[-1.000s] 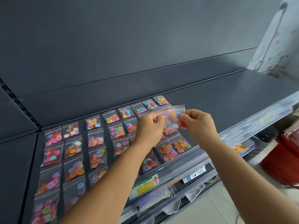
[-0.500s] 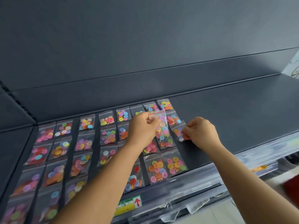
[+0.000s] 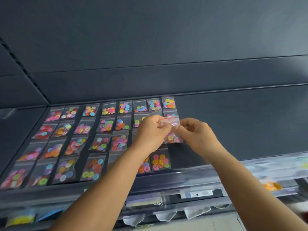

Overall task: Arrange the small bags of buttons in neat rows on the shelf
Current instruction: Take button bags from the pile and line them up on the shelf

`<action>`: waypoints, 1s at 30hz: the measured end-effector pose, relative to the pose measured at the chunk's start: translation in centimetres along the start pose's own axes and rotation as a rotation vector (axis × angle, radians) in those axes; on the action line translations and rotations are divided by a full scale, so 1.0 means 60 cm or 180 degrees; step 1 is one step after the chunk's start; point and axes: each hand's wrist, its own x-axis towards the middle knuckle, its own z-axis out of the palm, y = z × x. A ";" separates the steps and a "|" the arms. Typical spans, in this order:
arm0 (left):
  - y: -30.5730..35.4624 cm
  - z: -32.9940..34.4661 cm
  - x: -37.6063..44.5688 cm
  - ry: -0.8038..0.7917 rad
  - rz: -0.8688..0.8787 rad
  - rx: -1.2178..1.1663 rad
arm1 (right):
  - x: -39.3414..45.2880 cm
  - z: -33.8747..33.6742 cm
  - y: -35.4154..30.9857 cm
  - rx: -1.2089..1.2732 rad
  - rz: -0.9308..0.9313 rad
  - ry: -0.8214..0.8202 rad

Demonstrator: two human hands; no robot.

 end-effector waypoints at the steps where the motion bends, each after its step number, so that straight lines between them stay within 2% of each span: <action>1: 0.001 0.007 -0.005 -0.0059 0.0035 0.0041 | -0.003 -0.004 0.002 0.0035 0.0010 -0.0060; 7: -0.003 0.036 -0.044 -0.0075 0.0271 0.0772 | -0.020 -0.020 0.030 -0.0609 0.0219 -0.0048; 15: -0.004 0.065 -0.066 0.0036 0.0469 0.1629 | -0.029 -0.014 0.033 -0.1697 0.0164 -0.0183; 21: -0.008 0.062 -0.064 0.0239 0.0660 0.1957 | -0.024 -0.021 0.031 -0.1861 0.0147 -0.0255; 23: -0.013 0.053 -0.059 0.0336 0.0777 0.2121 | -0.020 -0.025 0.033 -0.1760 -0.0173 -0.0076; 25: -0.015 0.045 -0.054 0.0182 0.0916 0.2410 | -0.017 -0.026 0.037 -0.1847 -0.0675 -0.0030; 28: -0.013 0.036 -0.051 -0.0232 0.0992 0.2769 | -0.014 -0.021 0.043 -0.2195 -0.1246 -0.0283; 30: -0.014 0.035 -0.051 -0.0475 0.0976 0.2918 | -0.013 -0.019 0.046 -0.2527 -0.1290 -0.0463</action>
